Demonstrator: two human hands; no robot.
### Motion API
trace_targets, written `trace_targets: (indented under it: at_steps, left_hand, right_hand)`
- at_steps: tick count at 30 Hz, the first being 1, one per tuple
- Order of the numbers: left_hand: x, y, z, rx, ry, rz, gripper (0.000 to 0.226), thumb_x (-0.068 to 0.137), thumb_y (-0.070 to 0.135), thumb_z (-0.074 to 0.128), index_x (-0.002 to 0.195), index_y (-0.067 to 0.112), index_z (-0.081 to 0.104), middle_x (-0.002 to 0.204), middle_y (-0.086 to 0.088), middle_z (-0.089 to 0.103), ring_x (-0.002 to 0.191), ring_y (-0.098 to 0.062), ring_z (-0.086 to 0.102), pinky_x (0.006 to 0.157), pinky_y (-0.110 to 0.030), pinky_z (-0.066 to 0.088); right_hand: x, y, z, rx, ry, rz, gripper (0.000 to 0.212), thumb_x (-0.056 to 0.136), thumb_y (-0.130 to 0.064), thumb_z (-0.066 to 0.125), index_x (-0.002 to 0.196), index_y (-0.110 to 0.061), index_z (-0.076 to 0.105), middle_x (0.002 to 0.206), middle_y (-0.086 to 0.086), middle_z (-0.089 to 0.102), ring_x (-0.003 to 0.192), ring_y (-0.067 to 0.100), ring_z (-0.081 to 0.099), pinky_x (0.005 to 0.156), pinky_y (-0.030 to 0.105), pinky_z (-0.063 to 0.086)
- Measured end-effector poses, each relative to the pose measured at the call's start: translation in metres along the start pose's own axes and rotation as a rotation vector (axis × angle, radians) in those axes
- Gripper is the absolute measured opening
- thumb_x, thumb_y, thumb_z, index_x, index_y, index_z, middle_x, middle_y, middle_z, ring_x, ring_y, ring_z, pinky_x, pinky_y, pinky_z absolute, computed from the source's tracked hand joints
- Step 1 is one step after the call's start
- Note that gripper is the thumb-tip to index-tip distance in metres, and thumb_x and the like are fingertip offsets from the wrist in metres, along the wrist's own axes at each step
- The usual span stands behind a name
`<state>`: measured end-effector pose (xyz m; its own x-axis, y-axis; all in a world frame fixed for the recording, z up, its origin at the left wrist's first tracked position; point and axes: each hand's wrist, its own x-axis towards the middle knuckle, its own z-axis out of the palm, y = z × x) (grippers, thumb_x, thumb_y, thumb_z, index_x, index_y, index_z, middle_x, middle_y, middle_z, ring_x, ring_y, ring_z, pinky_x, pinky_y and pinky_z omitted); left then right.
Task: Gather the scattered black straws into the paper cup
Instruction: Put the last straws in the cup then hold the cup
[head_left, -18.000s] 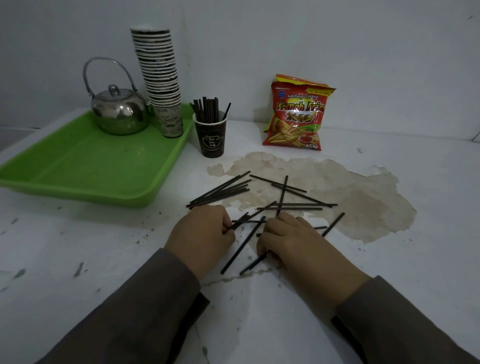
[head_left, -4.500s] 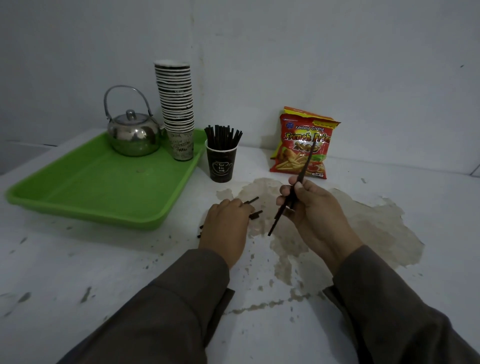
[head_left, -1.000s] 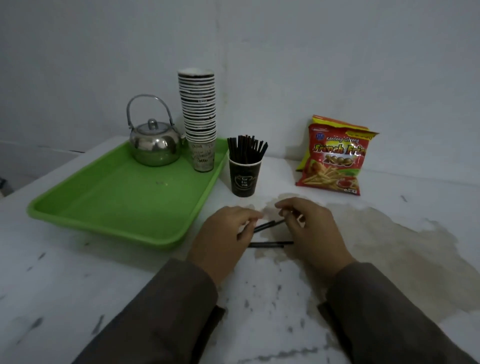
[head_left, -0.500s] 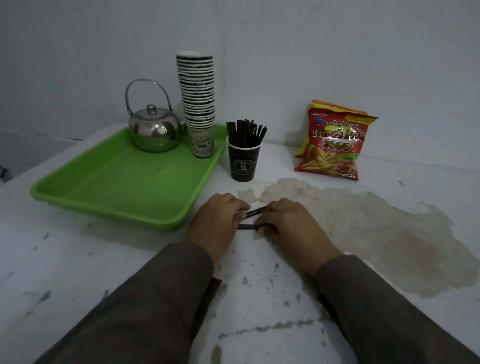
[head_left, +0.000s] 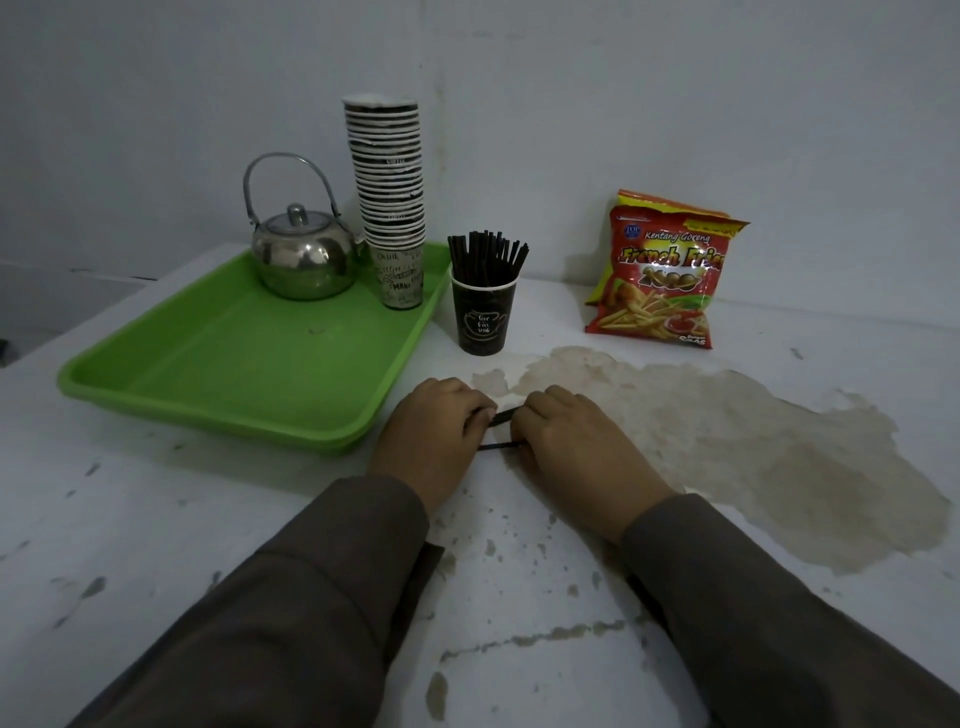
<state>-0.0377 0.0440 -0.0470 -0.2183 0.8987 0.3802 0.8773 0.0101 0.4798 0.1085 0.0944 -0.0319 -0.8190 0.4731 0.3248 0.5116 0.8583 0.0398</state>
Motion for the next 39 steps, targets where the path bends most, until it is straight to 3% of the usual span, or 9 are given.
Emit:
trace_targets:
  at_steps: [5,8,11,15,17,20,24,28,39]
  left_hand:
    - [0.001,-0.004,0.001,-0.118,0.040,-0.051,0.021,0.092,0.021,0.049,0.101,0.014,0.067,0.095,-0.007,0.068,0.088,-0.022,0.056,0.079,-0.037,0.047]
    - [0.003,-0.003,-0.003,-0.287,0.119,-0.147,0.024,0.093,0.019,0.047,0.103,0.010,0.067,0.095,-0.009,0.069,0.078,-0.018,0.056,0.075,-0.036,0.052]
    - [0.003,-0.002,-0.002,-0.263,0.124,-0.110,0.024,0.094,0.018,0.046,0.106,0.010,0.065,0.097,-0.010,0.068,0.080,-0.017,0.055,0.076,-0.037,0.052]
    - [0.001,0.001,0.003,-0.118,0.040,-0.023,0.028,0.092,0.029,0.047,0.112,0.017,0.062,0.102,-0.004,0.066,0.093,-0.021,0.054,0.082,-0.037,0.047]
    - [0.001,0.007,0.005,0.008,-0.033,0.040,0.034,0.091,0.036,0.046,0.118,0.020,0.058,0.109,-0.003,0.064,0.101,-0.023,0.051,0.086,-0.037,0.044]
    - [0.002,0.016,0.011,0.145,-0.094,0.093,0.036,0.091,0.034,0.047,0.123,0.020,0.054,0.114,-0.002,0.059,0.105,-0.024,0.047,0.087,-0.036,0.041]
    - [0.002,0.025,0.015,0.164,-0.071,0.106,0.025,0.091,0.025,0.049,0.111,0.017,0.061,0.106,-0.005,0.060,0.099,-0.026,0.049,0.084,-0.040,0.042]
    - [0.002,0.030,0.015,0.166,-0.067,0.082,0.015,0.091,0.015,0.048,0.098,0.016,0.061,0.099,-0.006,0.060,0.096,-0.026,0.050,0.079,-0.037,0.041]
    - [0.004,0.039,0.019,0.297,-0.104,0.066,0.023,0.084,0.000,0.049,0.102,0.010,0.058,0.104,-0.009,0.053,0.101,-0.026,0.048,0.070,-0.030,0.034]
  right_hand:
    - [0.002,0.009,-0.013,-0.059,-0.107,0.013,0.025,0.094,-0.022,0.042,0.115,-0.011,0.051,0.115,0.009,0.055,0.105,0.024,0.046,0.089,0.032,0.035]
    - [-0.002,0.026,-0.021,-0.029,-0.095,0.113,0.027,0.093,-0.021,0.045,0.119,-0.016,0.046,0.120,0.005,0.051,0.108,0.019,0.043,0.094,0.028,0.033]
    - [-0.009,0.040,-0.021,0.025,-0.038,0.239,0.038,0.089,-0.011,0.049,0.126,-0.016,0.044,0.123,0.006,0.049,0.111,0.020,0.041,0.096,0.029,0.034]
    - [-0.006,0.045,-0.013,0.137,0.150,0.375,0.034,0.089,-0.003,0.050,0.122,-0.011,0.053,0.116,0.010,0.053,0.104,0.022,0.045,0.087,0.026,0.037]
    - [-0.003,0.040,-0.014,0.334,0.299,0.449,0.023,0.091,-0.005,0.048,0.111,-0.007,0.059,0.108,0.009,0.055,0.095,0.017,0.047,0.079,0.021,0.035]
    - [0.001,0.029,-0.017,0.601,0.504,0.553,0.018,0.093,-0.010,0.046,0.105,-0.008,0.060,0.101,0.006,0.059,0.088,0.014,0.052,0.076,0.024,0.043]
    - [0.005,0.020,-0.016,1.009,0.634,0.779,0.018,0.094,-0.013,0.046,0.107,-0.008,0.058,0.097,0.008,0.064,0.082,0.018,0.063,0.076,0.027,0.054]
    - [0.005,0.017,-0.007,1.098,0.661,0.871,0.015,0.093,-0.011,0.049,0.106,-0.015,0.056,0.089,0.004,0.064,0.082,0.015,0.065,0.082,0.035,0.055]
    - [0.004,0.015,-0.006,1.093,0.732,0.904,0.029,0.092,-0.007,0.048,0.116,-0.019,0.036,0.092,-0.002,0.059,0.088,0.018,0.065,0.084,0.040,0.055]
